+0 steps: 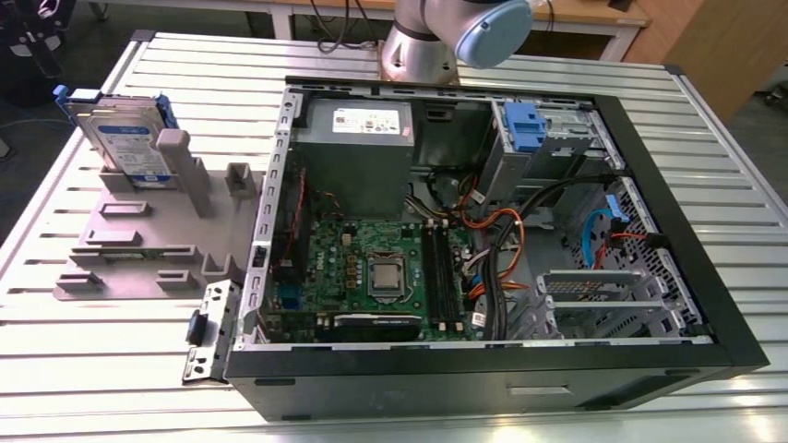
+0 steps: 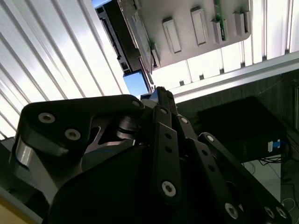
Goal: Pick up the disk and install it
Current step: 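Pick up the disk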
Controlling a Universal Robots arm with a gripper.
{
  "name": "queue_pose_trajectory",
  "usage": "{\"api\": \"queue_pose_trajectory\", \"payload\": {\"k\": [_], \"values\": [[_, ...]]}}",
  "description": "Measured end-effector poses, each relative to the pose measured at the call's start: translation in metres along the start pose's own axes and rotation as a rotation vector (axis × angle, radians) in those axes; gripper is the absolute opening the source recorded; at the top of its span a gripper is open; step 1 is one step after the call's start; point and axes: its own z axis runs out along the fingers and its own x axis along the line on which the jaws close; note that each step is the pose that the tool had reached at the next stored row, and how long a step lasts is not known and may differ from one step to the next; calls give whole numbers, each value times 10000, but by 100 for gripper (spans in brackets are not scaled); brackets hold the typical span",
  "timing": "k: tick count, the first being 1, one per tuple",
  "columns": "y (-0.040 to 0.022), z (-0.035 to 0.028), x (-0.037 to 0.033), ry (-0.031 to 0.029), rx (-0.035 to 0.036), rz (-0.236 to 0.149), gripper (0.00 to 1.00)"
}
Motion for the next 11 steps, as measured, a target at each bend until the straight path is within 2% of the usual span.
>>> {"api": "queue_pose_trajectory", "payload": {"k": [11], "values": [[0, 0, 0, 2, 0, -38, 11]]}}
